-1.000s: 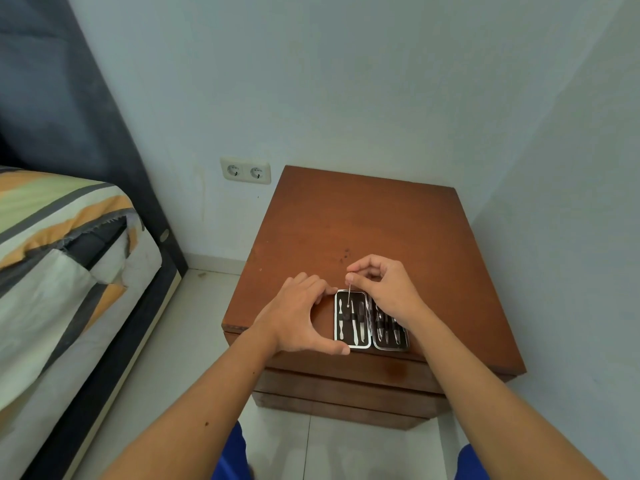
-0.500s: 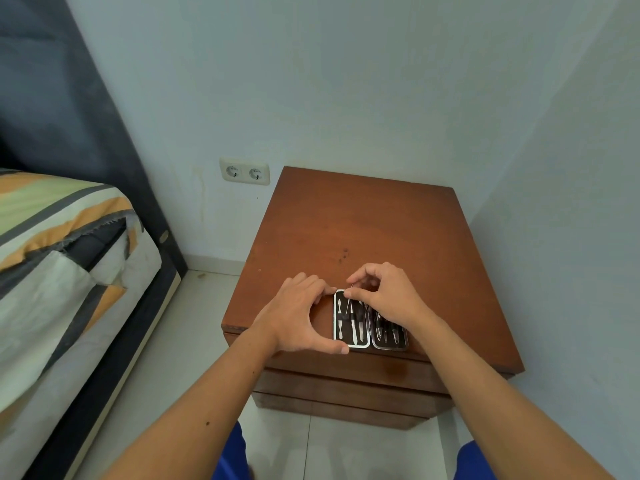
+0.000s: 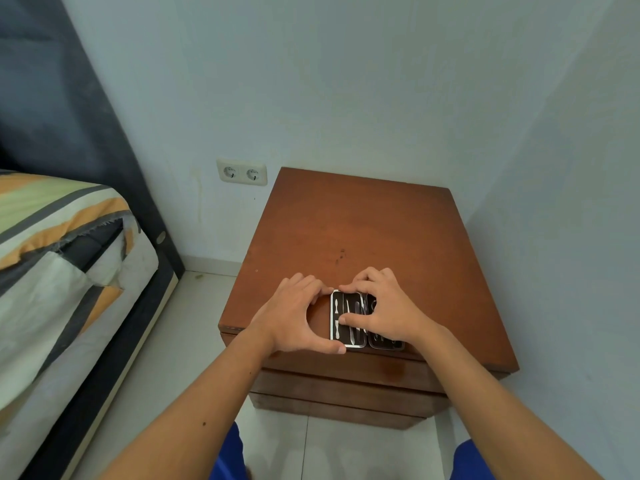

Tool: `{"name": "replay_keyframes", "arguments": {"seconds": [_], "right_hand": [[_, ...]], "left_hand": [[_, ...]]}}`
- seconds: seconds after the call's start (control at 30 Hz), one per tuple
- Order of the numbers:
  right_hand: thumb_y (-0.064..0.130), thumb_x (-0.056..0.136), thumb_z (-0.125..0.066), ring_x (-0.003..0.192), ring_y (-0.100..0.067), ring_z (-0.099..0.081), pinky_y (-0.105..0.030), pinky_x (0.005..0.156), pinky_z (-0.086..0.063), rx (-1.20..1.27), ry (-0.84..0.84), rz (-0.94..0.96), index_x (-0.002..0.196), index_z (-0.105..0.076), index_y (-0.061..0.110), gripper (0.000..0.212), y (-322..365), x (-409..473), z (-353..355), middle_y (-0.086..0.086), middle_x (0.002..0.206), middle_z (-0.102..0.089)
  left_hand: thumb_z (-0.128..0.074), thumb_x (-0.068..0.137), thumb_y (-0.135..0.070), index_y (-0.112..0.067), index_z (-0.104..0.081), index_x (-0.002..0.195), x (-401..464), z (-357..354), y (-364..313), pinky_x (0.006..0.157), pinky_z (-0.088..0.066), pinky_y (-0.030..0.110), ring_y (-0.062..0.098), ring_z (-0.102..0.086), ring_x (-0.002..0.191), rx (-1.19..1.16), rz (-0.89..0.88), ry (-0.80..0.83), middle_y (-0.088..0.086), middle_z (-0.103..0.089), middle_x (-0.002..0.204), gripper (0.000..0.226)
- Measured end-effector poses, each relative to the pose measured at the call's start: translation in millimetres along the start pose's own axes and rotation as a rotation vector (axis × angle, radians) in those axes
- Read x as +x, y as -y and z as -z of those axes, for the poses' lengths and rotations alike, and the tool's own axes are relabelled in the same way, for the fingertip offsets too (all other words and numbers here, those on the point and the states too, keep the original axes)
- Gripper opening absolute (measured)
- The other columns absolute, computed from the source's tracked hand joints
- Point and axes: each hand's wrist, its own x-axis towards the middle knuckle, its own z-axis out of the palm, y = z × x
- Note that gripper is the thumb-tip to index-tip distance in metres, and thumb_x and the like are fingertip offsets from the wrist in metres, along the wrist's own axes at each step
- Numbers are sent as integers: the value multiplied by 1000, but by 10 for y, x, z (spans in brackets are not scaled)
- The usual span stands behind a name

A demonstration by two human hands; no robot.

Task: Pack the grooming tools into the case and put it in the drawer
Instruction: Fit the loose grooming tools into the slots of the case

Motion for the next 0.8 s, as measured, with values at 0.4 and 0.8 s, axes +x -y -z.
{"name": "replay_keyframes", "arguments": {"seconds": [0.4, 0.8], "right_hand": [[58, 75, -83, 118, -11, -36, -25, 104, -32, -35, -24, 62, 129, -70, 34, 61, -12, -98, -12, 16, 123, -49], [61, 75, -82, 124, -9, -35, -27, 109, -34, -44, 4, 50, 137, -64, 35, 70, -51, -186, 54, 20, 130, -46]], "left_hand": [[-73, 53, -94, -34, -57, 115, 4, -6, -8, 84, -37, 28, 10, -41, 89, 1, -7, -10, -19, -45, 93, 88], [-73, 53, -94, -35, -57, 116, 28, -3, -35, 86, -39, 29, 8, -42, 91, -17, -11, -4, -21, -46, 95, 88]]}}
